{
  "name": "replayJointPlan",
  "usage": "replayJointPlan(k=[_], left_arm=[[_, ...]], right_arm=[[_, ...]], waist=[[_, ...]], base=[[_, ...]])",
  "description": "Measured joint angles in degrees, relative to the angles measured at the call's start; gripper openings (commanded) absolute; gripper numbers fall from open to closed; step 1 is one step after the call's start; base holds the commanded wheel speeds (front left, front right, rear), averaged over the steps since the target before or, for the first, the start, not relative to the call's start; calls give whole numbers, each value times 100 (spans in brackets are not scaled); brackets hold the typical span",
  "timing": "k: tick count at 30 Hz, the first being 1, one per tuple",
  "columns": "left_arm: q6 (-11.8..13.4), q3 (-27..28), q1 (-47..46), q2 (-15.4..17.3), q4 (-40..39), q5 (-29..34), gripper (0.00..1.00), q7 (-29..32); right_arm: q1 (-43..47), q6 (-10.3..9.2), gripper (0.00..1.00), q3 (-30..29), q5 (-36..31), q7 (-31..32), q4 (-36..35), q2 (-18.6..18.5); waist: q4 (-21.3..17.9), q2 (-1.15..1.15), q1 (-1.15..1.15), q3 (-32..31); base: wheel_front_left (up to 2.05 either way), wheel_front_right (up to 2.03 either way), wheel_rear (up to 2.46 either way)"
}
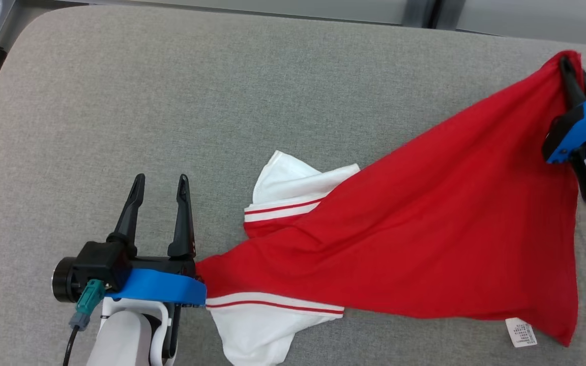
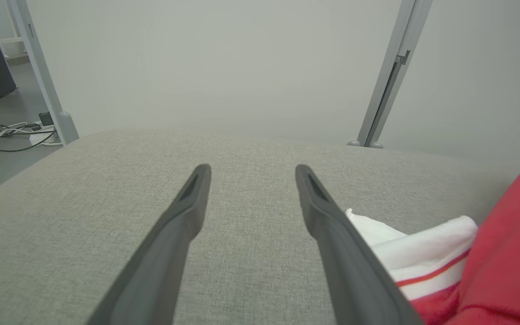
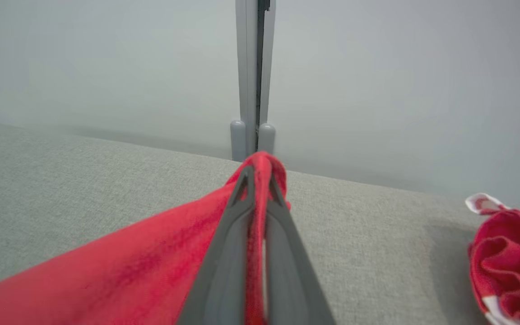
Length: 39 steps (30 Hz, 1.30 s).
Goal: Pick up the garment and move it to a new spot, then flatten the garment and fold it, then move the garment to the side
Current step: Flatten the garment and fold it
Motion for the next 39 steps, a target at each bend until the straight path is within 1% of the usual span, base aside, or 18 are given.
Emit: replayJointPlan(k=[6,10,14,19,20,21,27,29,33,39], left_arm=[[13,-112,-74,3,5,-96,100,1],[33,-149,-83,2,12,-138,100,1],[56,-149,-86,2,13,-143,100,1],[47,-153,-140,2,51,-85,100,1],[30,-154,-165,2,54,-83,100,0],[21,-156,-187,2,54,-78,100,0],[7,-110,-207,3,64,-25,100,0],[8,-47,-199,1,60,14,100,0],[5,59,-66,0,54,79,100,1],[-47,322,156,0,65,254,100,0]], right_arm=[[-759,0,0,-301,-130,-212,547,-21],[-1003,0,0,-492,-365,-414,845,-11],[-1079,0,0,-677,-661,-506,850,54],[-1132,0,0,-1219,-957,-523,673,56],[-1130,0,37,-1298,-1032,-523,735,74],[-1129,0,100,-1371,-1091,-522,824,105],[-1078,0,100,-1550,-1413,-523,831,294],[-979,0,100,-1602,-1415,-523,805,391],[-662,0,100,-1506,-1383,-528,229,552],[197,0,100,-1215,-990,-526,-714,680]], waist=[[176,0,0,79],[280,0,0,135],[300,0,0,175],[285,0,0,216],[284,0,0,216],[284,0,1,213],[212,0,0,160],[141,0,0,124],[-18,0,0,13],[-330,-1,0,-244]], base=[[0,0,0],[0,0,0],[0,0,0],[0,0,0],[0,0,0],[0,0,0],[0,0,0],[0,0,0],[0,0,0],[0,0,0]])
